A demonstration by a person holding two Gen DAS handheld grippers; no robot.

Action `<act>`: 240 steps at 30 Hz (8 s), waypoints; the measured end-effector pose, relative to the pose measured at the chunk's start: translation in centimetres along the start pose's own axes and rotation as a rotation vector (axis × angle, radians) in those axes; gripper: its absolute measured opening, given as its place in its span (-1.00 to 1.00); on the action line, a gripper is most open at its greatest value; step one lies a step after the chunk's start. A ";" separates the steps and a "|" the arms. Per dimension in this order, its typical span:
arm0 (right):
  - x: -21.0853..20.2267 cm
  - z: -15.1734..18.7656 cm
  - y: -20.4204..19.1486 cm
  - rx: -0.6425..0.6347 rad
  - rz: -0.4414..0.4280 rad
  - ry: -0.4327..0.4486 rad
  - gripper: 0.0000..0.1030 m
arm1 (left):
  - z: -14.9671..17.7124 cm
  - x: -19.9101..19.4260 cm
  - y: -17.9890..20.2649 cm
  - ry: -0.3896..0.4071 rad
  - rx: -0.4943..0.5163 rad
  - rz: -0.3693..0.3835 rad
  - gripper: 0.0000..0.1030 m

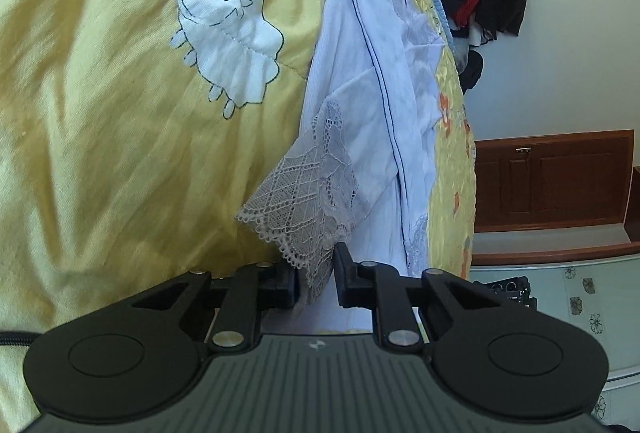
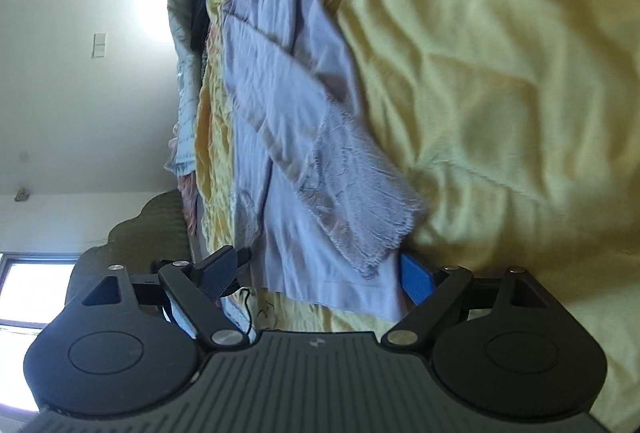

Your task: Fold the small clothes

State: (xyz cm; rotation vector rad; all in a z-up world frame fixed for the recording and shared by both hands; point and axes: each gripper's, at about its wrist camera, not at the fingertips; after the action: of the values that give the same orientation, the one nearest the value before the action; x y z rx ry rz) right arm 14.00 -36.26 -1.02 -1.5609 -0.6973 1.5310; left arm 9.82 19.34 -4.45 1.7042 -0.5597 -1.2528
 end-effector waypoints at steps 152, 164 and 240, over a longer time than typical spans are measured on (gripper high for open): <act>8.3 -23.2 -12.5 -1.240 0.648 0.450 0.07 | -30.0 10.5 10.8 0.305 0.452 -0.233 -0.97; 11.0 -23.8 -14.0 -1.362 0.625 0.418 0.02 | -29.6 11.3 10.8 0.268 0.461 -0.242 -0.97; 8.5 -28.3 -8.0 -0.348 0.203 0.437 -0.59 | -17.3 17.7 15.1 0.245 0.926 -0.486 -0.85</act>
State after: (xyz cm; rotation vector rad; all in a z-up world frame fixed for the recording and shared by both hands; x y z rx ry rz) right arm 43.94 -29.87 -0.90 -2.1982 -0.5853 1.1814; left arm 34.62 5.38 0.91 2.8593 -0.6474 -1.1407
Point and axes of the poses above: each gripper's, at about its wrist camera, not at the fingertips, and x roughly the way its jaws point, y to its right, z to its underside, and after that the axes turned 4 degrees about z, right-handed
